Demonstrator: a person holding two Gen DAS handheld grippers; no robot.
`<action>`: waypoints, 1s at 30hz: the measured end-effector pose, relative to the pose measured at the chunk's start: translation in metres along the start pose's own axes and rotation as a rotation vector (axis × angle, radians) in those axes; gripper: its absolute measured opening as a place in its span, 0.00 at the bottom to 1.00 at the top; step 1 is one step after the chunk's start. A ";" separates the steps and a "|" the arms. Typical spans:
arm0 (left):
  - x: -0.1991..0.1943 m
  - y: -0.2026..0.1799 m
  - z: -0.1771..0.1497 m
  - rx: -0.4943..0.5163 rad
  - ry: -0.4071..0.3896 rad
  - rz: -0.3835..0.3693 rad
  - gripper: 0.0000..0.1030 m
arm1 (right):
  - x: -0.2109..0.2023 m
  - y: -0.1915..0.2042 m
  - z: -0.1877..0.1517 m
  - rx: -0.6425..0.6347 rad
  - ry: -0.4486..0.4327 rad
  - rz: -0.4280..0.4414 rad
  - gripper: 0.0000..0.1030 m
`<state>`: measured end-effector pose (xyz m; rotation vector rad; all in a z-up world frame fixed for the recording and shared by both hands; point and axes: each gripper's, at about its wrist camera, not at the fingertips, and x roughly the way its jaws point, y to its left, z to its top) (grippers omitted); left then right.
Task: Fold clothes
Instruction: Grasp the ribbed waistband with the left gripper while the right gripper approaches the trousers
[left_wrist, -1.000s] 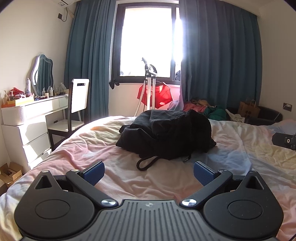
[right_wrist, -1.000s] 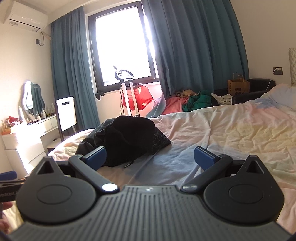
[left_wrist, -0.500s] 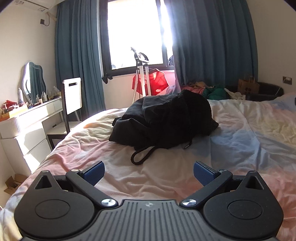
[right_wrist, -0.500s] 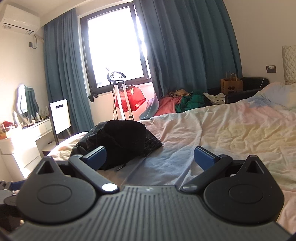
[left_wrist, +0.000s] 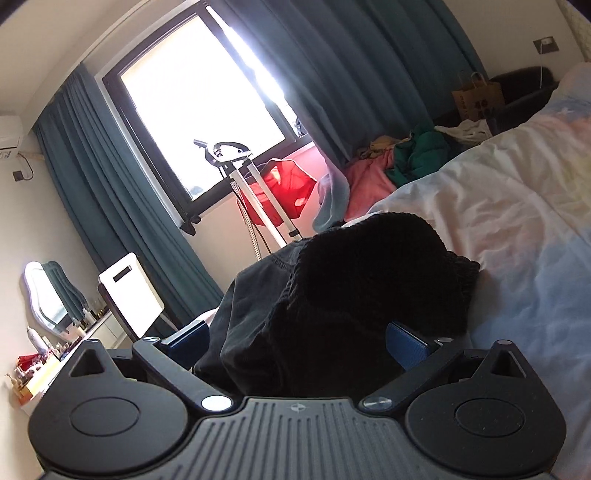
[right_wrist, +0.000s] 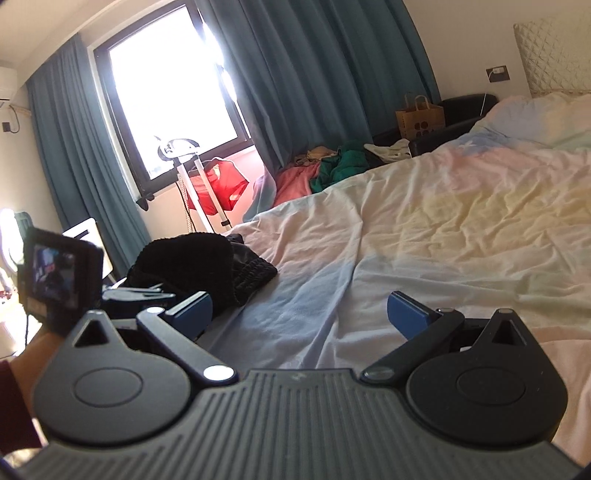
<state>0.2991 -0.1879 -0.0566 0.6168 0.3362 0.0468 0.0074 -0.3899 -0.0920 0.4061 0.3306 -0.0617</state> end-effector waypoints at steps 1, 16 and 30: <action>0.013 -0.005 0.007 0.013 0.004 0.017 0.99 | 0.006 -0.001 -0.001 0.004 0.008 0.001 1.00; 0.038 0.021 0.058 -0.126 -0.100 0.004 0.19 | 0.041 0.008 -0.020 -0.049 0.060 0.001 1.00; -0.180 0.189 -0.029 -0.539 -0.211 -0.102 0.17 | 0.014 0.042 -0.025 -0.194 0.009 0.026 1.00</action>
